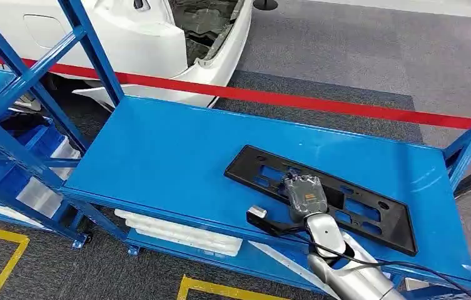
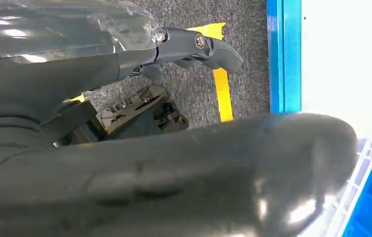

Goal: Take the parts from the cabinet and place them on the table.

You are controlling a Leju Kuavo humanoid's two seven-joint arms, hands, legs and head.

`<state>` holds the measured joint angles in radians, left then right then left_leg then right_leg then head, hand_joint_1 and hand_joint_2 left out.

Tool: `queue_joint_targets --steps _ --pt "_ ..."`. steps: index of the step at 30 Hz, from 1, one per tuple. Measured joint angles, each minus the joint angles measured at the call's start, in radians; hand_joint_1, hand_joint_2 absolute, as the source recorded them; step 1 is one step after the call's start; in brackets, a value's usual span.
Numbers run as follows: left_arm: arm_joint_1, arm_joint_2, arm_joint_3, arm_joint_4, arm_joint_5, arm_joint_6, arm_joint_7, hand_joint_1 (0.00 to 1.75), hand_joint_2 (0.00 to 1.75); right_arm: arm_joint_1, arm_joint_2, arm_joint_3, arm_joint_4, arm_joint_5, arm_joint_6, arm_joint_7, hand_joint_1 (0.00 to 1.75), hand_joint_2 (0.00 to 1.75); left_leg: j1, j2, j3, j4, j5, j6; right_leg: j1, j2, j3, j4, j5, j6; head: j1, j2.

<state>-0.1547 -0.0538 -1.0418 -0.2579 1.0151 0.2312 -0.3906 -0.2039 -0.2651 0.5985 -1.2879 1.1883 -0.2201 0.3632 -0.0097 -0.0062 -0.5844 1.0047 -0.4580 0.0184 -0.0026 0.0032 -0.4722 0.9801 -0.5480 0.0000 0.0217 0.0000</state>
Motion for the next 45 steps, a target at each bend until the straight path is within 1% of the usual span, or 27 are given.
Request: queue_joint_targets --steps 3,6,9,13,21,26,33,45 --pt "0.000 0.000 0.000 0.000 0.001 0.002 0.000 0.00 0.00 0.002 0.002 -0.003 0.000 0.016 -0.025 0.005 1.75 1.75 0.000 0.000 0.000 0.000 0.000 0.000 0.000 0.000 0.000 0.000 0.000 0.000 0.000 0.000" --pt "0.001 0.000 0.000 0.000 0.003 0.008 -0.004 0.00 0.00 0.014 0.002 -0.008 -0.018 0.073 -0.053 0.031 1.75 1.75 0.000 0.000 0.000 0.000 0.000 0.000 0.000 0.000 0.000 0.000 0.000 0.000 0.000 0.000" --pt "0.002 0.000 0.000 0.000 0.002 0.011 -0.004 0.00 0.00 0.027 0.002 -0.024 -0.078 0.171 -0.073 0.044 1.75 1.75 -0.001 0.000 0.000 0.000 0.000 0.000 0.000 0.000 -0.001 0.000 0.000 0.000 0.000 0.000" --pt "0.002 0.000 0.000 0.000 0.001 0.015 -0.004 0.00 0.00 0.039 0.001 -0.045 -0.192 0.282 -0.078 0.038 1.75 1.75 0.000 0.001 0.000 0.000 0.000 0.000 0.000 0.000 -0.001 0.000 0.000 0.000 0.000 0.000" --pt "0.001 0.000 0.000 0.000 -0.008 0.013 -0.003 0.00 0.00 0.058 0.001 -0.071 -0.359 0.301 -0.091 0.022 1.75 1.75 0.000 0.001 0.000 0.000 0.000 0.000 0.000 0.000 -0.001 0.000 0.000 0.000 -0.001 0.000" --pt "0.000 -0.001 0.000 0.000 -0.010 0.012 -0.003 0.00 0.00 0.060 -0.001 -0.077 -0.427 0.302 -0.091 0.020 1.75 1.75 0.000 0.001 0.000 0.000 0.000 0.000 0.000 0.000 -0.001 0.000 0.000 0.000 0.000 0.000" --pt "0.000 -0.002 0.000 0.000 -0.010 0.011 -0.002 0.00 0.00 0.064 -0.005 -0.080 -0.474 0.302 -0.090 0.020 1.75 1.75 0.000 0.001 0.000 0.000 0.000 0.000 0.000 0.000 -0.001 0.000 0.000 0.000 0.000 0.000" --pt "0.000 -0.002 0.000 0.000 -0.010 0.010 -0.001 0.00 0.00 0.066 -0.010 -0.087 -0.497 0.302 -0.090 0.026 1.75 1.75 0.000 0.001 0.000 0.000 0.000 0.000 0.000 0.000 -0.001 0.000 0.000 0.000 -0.001 0.000"
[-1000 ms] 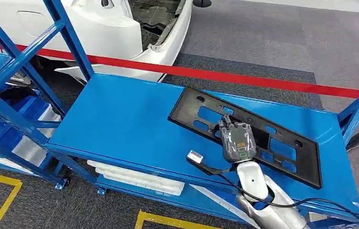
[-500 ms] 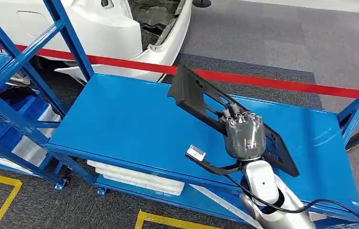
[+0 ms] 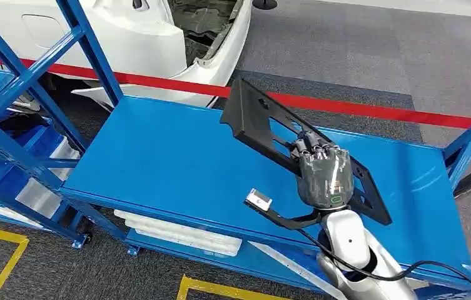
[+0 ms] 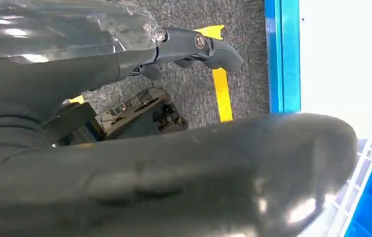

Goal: Take the parts from the cabinet and place them on the table.

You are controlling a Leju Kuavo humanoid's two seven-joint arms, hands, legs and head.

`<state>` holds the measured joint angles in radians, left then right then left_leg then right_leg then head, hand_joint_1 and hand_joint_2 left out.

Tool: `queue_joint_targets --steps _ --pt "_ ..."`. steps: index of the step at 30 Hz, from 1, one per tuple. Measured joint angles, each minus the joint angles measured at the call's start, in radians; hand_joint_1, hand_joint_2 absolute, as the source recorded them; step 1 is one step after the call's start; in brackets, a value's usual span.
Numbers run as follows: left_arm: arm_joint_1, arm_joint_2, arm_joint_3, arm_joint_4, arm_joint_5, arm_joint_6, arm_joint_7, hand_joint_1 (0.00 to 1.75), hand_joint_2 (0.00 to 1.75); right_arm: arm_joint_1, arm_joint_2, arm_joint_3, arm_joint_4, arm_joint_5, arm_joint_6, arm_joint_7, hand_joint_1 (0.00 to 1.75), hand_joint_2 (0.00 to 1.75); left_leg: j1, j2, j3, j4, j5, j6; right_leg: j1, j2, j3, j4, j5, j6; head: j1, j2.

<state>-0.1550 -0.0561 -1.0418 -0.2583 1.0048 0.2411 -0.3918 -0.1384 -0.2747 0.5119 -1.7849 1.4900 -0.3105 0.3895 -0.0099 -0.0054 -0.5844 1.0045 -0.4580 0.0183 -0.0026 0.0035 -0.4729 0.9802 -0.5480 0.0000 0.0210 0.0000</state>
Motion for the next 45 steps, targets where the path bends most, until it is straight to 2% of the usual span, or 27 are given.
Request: queue_joint_targets --steps 3,7,14,16,18,19,20,24,33,34,45 --pt "0.000 0.000 0.000 0.000 -0.003 -0.003 0.003 0.00 0.00 -0.015 -0.025 0.004 -0.022 0.000 0.016 0.028 1.75 1.75 0.000 0.000 0.000 0.000 0.000 0.000 0.000 0.000 0.000 0.000 0.000 0.000 0.000 0.000" --pt "-0.003 0.000 0.000 0.000 -0.008 -0.008 0.004 0.00 0.00 -0.083 -0.077 0.046 -0.083 0.000 0.100 0.081 1.75 1.75 0.000 0.000 0.000 0.000 0.000 0.000 0.000 0.000 0.000 0.000 0.000 0.000 0.000 0.000" --pt "-0.004 0.000 0.000 0.000 -0.013 -0.014 -0.002 0.00 0.00 -0.126 -0.094 0.139 -0.193 0.000 0.218 0.068 1.75 1.75 0.000 0.000 0.000 0.000 0.000 0.000 0.000 0.000 0.000 0.000 0.000 0.000 0.000 0.000" --pt "-0.005 0.000 0.000 0.000 -0.021 -0.024 -0.010 0.00 0.00 -0.168 -0.097 0.175 -0.224 0.000 0.315 0.064 1.75 1.75 0.000 0.000 0.000 0.000 0.000 0.000 0.000 0.001 0.000 0.000 0.000 0.000 0.001 0.000" --pt "-0.011 0.000 0.000 0.000 -0.022 -0.032 -0.011 0.00 0.00 -0.260 -0.128 0.244 -0.252 0.000 0.432 0.053 1.75 1.75 0.000 0.001 0.000 0.000 0.000 0.000 0.000 0.001 0.000 0.000 0.000 0.000 -0.003 0.000" --pt "-0.014 0.000 0.000 0.000 -0.022 -0.034 -0.011 0.00 0.00 -0.302 -0.128 0.283 -0.268 0.000 0.482 0.051 1.75 1.75 0.001 0.001 0.000 0.000 0.000 -0.001 0.000 0.001 0.000 0.000 0.000 0.000 0.000 0.000" --pt "-0.016 0.000 0.000 0.000 -0.022 -0.034 -0.011 0.00 0.00 -0.336 -0.126 0.321 -0.278 0.000 0.506 0.048 1.75 1.75 0.001 0.001 0.000 0.000 0.001 -0.001 0.000 0.001 0.000 0.000 0.000 0.000 0.002 0.000" --pt "-0.020 -0.001 0.000 0.000 -0.022 -0.036 -0.011 0.00 0.00 -0.386 -0.119 0.414 -0.308 0.000 0.509 0.024 1.75 1.75 0.001 -0.001 0.000 0.000 0.001 -0.002 0.000 -0.001 0.001 0.000 0.000 0.000 0.000 0.000" --pt "-0.019 -0.001 0.000 0.000 -0.021 -0.037 -0.016 0.00 0.00 -0.396 -0.106 0.489 -0.323 0.000 0.506 -0.009 1.75 1.75 0.001 -0.001 0.000 -0.001 0.001 -0.002 0.001 -0.001 0.000 0.000 0.000 0.000 0.000 0.000" --pt "-0.019 -0.001 0.000 0.000 -0.021 -0.037 -0.018 0.00 1.75 -0.395 -0.103 0.493 -0.323 0.000 0.509 -0.021 1.75 1.75 0.001 -0.001 0.000 -0.001 0.001 -0.002 0.001 -0.001 0.000 0.000 0.000 0.000 0.000 0.000" --pt "-0.012 -0.001 0.000 0.000 -0.030 -0.042 -0.052 0.00 1.75 -0.374 -0.080 0.512 -0.323 0.000 0.545 -0.045 1.75 1.75 0.000 -0.001 0.000 -0.001 0.001 -0.002 0.000 -0.001 0.000 0.000 0.000 0.000 0.000 0.000"
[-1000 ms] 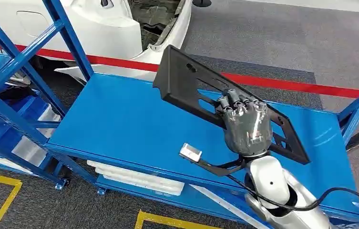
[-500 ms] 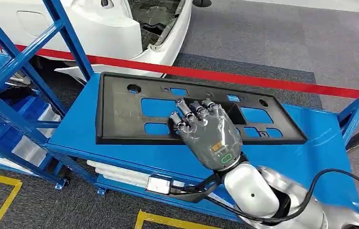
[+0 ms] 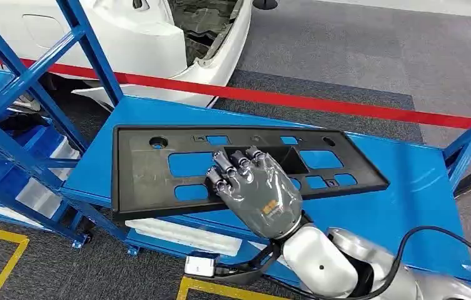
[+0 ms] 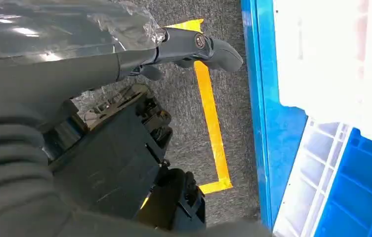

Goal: Take the parts from the cabinet and place them on the table.

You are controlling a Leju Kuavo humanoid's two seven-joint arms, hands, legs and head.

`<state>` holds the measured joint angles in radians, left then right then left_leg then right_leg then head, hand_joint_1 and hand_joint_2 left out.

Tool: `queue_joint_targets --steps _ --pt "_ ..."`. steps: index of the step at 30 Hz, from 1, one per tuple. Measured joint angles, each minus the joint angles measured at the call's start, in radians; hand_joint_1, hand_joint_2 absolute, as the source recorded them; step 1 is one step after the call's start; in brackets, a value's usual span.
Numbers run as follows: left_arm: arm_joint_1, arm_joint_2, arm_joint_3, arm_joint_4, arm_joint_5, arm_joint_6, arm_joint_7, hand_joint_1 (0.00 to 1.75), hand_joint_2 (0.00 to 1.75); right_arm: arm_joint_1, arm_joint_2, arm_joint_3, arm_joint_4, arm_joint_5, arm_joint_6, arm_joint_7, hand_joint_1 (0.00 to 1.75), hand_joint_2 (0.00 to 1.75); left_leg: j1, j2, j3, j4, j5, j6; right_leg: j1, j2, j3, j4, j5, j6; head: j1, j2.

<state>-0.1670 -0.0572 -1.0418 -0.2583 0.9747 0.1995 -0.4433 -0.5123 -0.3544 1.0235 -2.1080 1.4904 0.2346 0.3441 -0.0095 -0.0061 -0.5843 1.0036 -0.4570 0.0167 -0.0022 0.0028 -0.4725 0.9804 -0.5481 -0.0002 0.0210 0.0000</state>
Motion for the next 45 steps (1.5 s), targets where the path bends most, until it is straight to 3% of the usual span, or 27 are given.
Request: queue_joint_targets --steps 15,35,41,45 --pt "0.007 0.001 0.000 0.000 0.007 -0.035 0.010 0.00 1.75 0.035 0.002 -0.013 0.000 -0.001 0.016 0.042 1.75 1.75 0.000 0.000 0.000 0.000 0.000 0.000 0.000 0.000 0.000 0.000 0.000 0.000 0.000 0.000" --pt "0.013 0.001 0.000 0.001 0.000 0.019 0.053 0.00 1.75 0.124 0.002 -0.128 0.001 -0.005 -0.068 0.111 1.75 1.75 -0.002 0.000 -0.001 0.001 0.000 0.001 -0.005 0.000 0.000 0.000 0.000 0.000 0.000 0.000" --pt "0.013 0.001 0.000 0.001 0.003 0.024 0.057 0.00 1.75 0.130 0.005 -0.154 0.003 -0.005 -0.078 0.108 1.75 1.75 -0.009 -0.001 -0.003 0.006 -0.004 0.007 -0.008 0.000 -0.001 -0.001 -0.001 0.003 -0.001 0.000" --pt "0.012 0.001 0.000 0.001 0.005 0.026 0.057 0.00 1.75 0.131 0.009 -0.162 0.003 -0.005 -0.080 0.108 1.75 1.75 -0.011 0.000 -0.002 0.001 -0.004 0.013 -0.011 0.000 0.001 -0.008 0.002 0.011 -0.003 0.000"
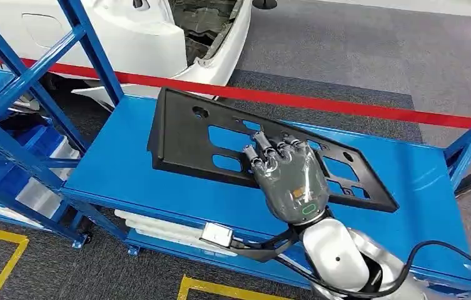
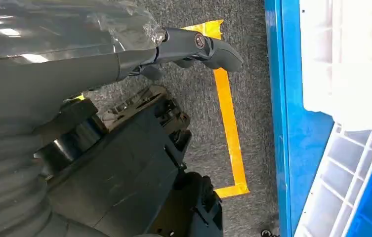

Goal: Take the parts from the cabinet and place them on the table.

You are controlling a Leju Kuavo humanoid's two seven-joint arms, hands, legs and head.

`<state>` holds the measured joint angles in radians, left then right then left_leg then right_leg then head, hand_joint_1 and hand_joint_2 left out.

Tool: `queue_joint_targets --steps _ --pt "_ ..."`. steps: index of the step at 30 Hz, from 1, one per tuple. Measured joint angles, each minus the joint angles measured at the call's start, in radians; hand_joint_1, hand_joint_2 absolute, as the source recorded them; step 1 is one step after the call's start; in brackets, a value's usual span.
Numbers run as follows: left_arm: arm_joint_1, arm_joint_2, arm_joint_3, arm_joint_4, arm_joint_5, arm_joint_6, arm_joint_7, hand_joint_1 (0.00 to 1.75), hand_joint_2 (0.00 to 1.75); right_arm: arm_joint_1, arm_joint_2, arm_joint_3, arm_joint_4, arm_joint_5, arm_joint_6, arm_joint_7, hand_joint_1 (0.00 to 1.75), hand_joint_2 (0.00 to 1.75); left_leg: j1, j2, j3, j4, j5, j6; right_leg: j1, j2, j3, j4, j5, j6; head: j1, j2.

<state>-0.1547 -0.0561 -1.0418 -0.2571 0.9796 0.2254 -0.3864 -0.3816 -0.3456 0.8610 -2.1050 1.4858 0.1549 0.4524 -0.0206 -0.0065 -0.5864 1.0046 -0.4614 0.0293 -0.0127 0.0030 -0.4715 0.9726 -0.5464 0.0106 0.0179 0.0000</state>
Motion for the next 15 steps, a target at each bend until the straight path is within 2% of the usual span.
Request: queue_joint_targets --steps 1,2,3,5,6,7,8,9,10,11,12,13,14,15 --pt "0.000 0.000 0.000 0.000 0.000 0.000 0.001 0.00 1.75 0.000 0.000 -0.004 0.000 0.000 -0.001 0.000 1.75 1.75 0.012 0.001 0.006 -0.014 0.006 0.005 0.007 0.000 0.003 0.001 -0.004 0.003 0.000 0.000" --pt "-0.001 0.000 0.000 0.000 0.000 0.002 0.002 0.00 1.75 0.003 0.000 -0.009 0.000 0.000 -0.003 0.000 1.75 1.75 0.016 0.004 0.013 -0.023 0.011 0.006 0.003 0.001 -0.001 0.020 -0.018 0.005 0.000 0.000" --pt "-0.001 0.000 0.000 0.000 0.000 0.005 0.002 0.00 1.75 0.002 0.000 -0.010 0.000 0.000 -0.006 -0.003 1.75 1.75 0.018 0.005 0.014 -0.027 0.013 0.010 0.003 0.000 -0.027 0.071 -0.049 0.008 0.009 0.000" --pt "0.000 0.000 0.000 0.000 -0.001 0.006 0.003 0.00 1.75 0.006 0.002 -0.013 0.000 0.000 -0.009 -0.005 1.75 1.75 0.020 0.006 0.013 -0.027 0.013 0.010 -0.003 0.000 -0.116 0.239 -0.123 0.016 0.021 0.000" --pt "0.000 0.000 0.000 0.000 -0.001 0.006 0.003 0.00 1.75 0.009 0.002 -0.015 0.001 0.000 -0.009 -0.006 1.75 1.75 0.021 0.006 0.013 -0.026 0.012 0.009 -0.006 0.000 -0.153 0.303 -0.139 0.020 0.023 0.000" --pt "0.001 0.000 0.000 0.000 -0.001 0.006 0.004 0.00 1.75 0.011 0.002 -0.016 0.003 0.000 -0.009 -0.006 1.75 1.75 0.023 0.005 0.013 -0.025 0.011 0.008 -0.010 0.000 -0.172 0.326 -0.129 0.023 0.026 0.000" --pt "0.001 0.000 0.000 0.000 -0.002 0.006 0.005 0.00 1.75 0.011 0.002 -0.016 0.003 0.000 -0.009 -0.006 1.75 1.75 0.027 0.004 0.014 -0.023 0.009 0.005 -0.014 0.000 -0.168 0.298 -0.091 0.028 0.029 0.000" --pt "0.001 0.000 0.000 0.000 -0.002 0.006 0.005 0.00 1.75 0.011 0.002 -0.017 0.003 0.000 -0.009 -0.006 1.75 1.75 0.032 0.002 0.014 -0.017 0.006 -0.001 -0.018 0.000 -0.142 0.225 -0.038 0.031 0.030 0.000" --pt "0.001 0.000 0.000 0.000 -0.002 0.006 0.005 0.00 1.75 0.011 0.002 -0.018 0.003 0.000 -0.009 -0.006 1.75 1.75 0.038 0.001 0.014 -0.009 0.000 -0.009 -0.022 -0.001 -0.104 0.129 0.020 0.037 0.033 0.000" --pt "0.001 0.000 0.000 0.000 -0.002 0.006 0.005 0.00 1.75 0.011 0.003 -0.018 0.003 0.000 -0.010 -0.006 1.75 1.75 0.040 0.000 0.011 0.001 -0.007 -0.021 -0.028 0.000 -0.078 0.052 0.047 0.046 0.039 0.000" --pt "-0.001 0.002 0.000 0.001 -0.001 0.006 0.005 0.00 1.75 0.010 0.003 -0.018 0.006 0.000 -0.010 -0.006 1.75 1.75 0.036 -0.001 0.004 0.011 -0.010 -0.030 -0.017 0.007 -0.077 0.049 0.035 0.045 0.048 0.000" --pt "-0.001 0.002 0.000 0.001 -0.002 0.005 0.006 0.00 1.75 0.012 0.005 -0.020 0.006 0.000 -0.011 -0.006 1.75 1.75 0.033 -0.003 0.000 0.015 -0.008 -0.035 -0.023 0.011 -0.084 0.051 0.038 0.028 0.050 0.000" --pt "0.000 0.002 0.000 0.001 -0.002 0.005 0.006 0.00 1.75 0.013 0.006 -0.022 0.008 0.000 -0.011 -0.007 1.75 1.75 0.033 -0.003 0.000 0.012 -0.005 -0.039 -0.020 0.011 -0.087 0.054 0.038 0.025 0.034 0.000" --pt "0.001 0.002 0.000 0.001 -0.002 0.003 0.006 0.00 1.75 0.013 0.006 -0.023 0.010 0.000 -0.011 -0.007 1.75 1.75 0.036 -0.003 0.001 0.008 -0.001 -0.046 -0.015 0.012 -0.089 0.058 0.039 0.018 0.029 0.000"
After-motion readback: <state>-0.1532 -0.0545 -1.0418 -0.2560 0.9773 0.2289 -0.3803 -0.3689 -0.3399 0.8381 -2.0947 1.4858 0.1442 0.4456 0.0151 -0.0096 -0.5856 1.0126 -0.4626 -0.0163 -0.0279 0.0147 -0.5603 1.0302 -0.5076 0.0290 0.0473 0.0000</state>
